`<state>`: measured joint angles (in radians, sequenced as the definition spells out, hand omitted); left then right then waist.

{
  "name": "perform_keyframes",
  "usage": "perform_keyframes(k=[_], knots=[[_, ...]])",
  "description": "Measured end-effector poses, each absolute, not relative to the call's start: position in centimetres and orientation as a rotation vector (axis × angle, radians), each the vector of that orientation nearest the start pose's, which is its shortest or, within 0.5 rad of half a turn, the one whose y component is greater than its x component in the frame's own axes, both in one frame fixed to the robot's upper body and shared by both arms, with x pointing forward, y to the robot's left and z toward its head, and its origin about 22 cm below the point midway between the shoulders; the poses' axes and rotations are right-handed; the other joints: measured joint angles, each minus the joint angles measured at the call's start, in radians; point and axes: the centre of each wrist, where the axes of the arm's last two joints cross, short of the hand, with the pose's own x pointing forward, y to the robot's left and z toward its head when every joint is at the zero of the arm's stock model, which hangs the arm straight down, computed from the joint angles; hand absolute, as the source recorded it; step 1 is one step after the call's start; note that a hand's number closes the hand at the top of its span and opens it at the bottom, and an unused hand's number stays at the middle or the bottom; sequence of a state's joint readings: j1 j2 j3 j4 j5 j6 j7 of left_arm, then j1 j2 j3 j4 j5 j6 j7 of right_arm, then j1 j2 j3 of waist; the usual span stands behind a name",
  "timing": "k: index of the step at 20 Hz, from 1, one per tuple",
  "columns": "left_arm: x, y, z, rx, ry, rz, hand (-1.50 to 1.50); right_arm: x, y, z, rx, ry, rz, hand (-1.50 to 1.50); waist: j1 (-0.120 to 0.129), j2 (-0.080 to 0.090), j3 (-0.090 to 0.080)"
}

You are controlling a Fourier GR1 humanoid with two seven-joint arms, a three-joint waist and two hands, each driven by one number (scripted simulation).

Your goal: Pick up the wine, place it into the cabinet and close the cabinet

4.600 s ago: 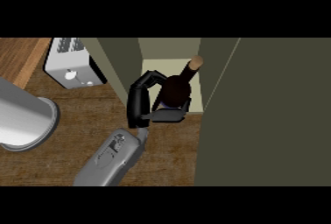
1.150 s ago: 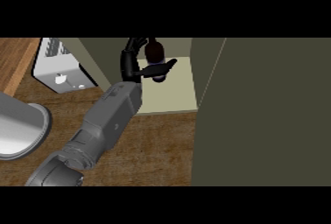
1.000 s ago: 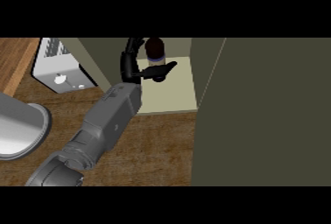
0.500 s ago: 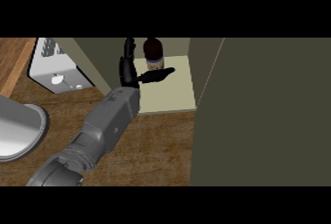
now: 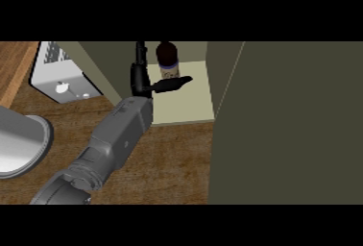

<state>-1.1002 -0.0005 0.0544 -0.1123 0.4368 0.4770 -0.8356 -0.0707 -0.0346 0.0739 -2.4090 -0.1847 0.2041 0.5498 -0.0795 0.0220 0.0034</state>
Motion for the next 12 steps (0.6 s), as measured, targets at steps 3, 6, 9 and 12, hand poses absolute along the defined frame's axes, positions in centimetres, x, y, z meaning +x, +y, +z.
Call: perform_keyframes(k=[3,6,9,12], knots=[[42.07,11.25,0.77,0.210,-1.884,0.153,-1.50,16.71,-21.27,19.38,0.295,-1.908,0.327,-1.50,0.001,0.001,-0.001],[42.04,11.22,0.74,0.184,-1.899,0.129,-1.50,16.68,-21.10,19.28,0.305,-1.906,0.329,-1.50,0.003,0.001,-0.002],[41.99,11.21,0.65,0.154,-1.906,0.112,-1.50,16.59,-20.89,19.10,0.315,-1.906,0.321,-1.50,0.004,0.000,-0.002],[41.96,11.23,0.58,0.131,-1.909,0.104,-1.50,16.67,-20.90,19.30,0.312,-1.912,0.325,-1.50,0.004,-0.001,-0.002]])
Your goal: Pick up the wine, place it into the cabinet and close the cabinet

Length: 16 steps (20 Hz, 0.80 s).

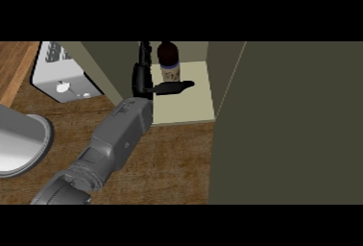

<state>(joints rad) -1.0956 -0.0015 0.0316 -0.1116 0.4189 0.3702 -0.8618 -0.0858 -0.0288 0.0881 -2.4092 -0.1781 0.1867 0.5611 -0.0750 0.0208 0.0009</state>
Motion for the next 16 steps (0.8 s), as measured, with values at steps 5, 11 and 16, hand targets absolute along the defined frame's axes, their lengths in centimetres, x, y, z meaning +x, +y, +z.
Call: perform_keyframes(k=[5,11,16], knots=[[41.90,11.29,0.48,0.092,-1.910,0.120,-1.50,16.72,-20.94,19.55,0.303,-1.902,0.337,-1.50,-0.002,-0.003,0.000],[41.83,11.29,0.43,0.032,-1.911,0.171,-1.50,16.89,-20.47,19.79,0.323,-1.900,0.325,-1.50,-0.005,-0.008,-0.001],[41.41,11.28,-0.04,-0.004,-1.920,0.182,-1.50,17.06,-20.47,20.04,0.319,-1.900,0.318,-1.50,-0.002,-0.014,0.000]])
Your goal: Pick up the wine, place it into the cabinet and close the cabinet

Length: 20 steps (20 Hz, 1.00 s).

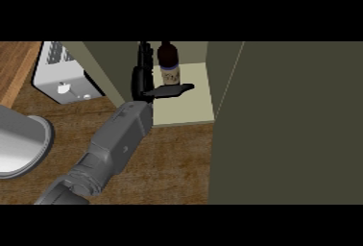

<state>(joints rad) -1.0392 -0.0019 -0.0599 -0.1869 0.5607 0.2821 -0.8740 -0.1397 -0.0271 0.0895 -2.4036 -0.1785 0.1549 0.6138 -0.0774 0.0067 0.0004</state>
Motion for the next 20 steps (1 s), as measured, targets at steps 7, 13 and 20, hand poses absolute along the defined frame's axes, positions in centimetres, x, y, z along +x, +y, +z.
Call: perform_keyframes(k=[7,13,20], knots=[[39.7,11.1,-1.6,-0.027,-1.880,0.211,-1.50,16.9,-20.8,20.1,0.301,-1.890,0.303,-1.50,0.015,-0.007,0.000],[36.1,9.0,-2.8,-0.040,-1.864,0.201,-1.50,16.7,-20.9,19.8,0.286,-1.885,0.287,-1.50,0.044,-0.011,0.000],[30.7,6.0,-2.9,-0.071,-1.871,0.176,-1.50,16.3,-21.3,19.3,0.257,-1.879,0.272,-1.50,0.068,-0.012,0.000]])
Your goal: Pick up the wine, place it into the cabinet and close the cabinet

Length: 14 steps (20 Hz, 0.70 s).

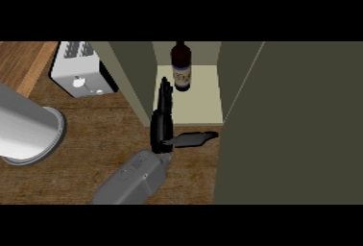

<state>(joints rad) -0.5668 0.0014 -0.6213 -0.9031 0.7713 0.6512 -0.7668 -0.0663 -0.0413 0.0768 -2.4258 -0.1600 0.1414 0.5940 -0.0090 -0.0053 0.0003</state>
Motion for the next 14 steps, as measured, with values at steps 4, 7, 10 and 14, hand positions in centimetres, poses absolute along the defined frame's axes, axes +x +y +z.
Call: perform_keyframes(k=[4,7,10,14], knots=[[28.0,5.0,-1.9,-0.104,-1.881,0.184,-1.50,16.0,-21.4,19.4,0.245,-1.882,0.271,-1.50,0.007,0.000,0.000],[25.6,4.8,-1.4,-0.135,-1.889,0.200,-1.50,15.9,-21.5,19.6,0.233,-1.884,0.270,-1.50,0.009,0.000,0.000],[23.8,4.9,-0.9,-0.137,-1.891,0.219,-1.50,15.8,-21.8,19.7,0.219,-1.882,0.271,-1.50,0.009,0.001,0.000],[21.2,5.0,0.4,-0.121,-1.886,0.230,-1.50,16.1,-22.0,20.3,0.193,-1.900,0.277,-1.50,0.012,0.001,0.000]])
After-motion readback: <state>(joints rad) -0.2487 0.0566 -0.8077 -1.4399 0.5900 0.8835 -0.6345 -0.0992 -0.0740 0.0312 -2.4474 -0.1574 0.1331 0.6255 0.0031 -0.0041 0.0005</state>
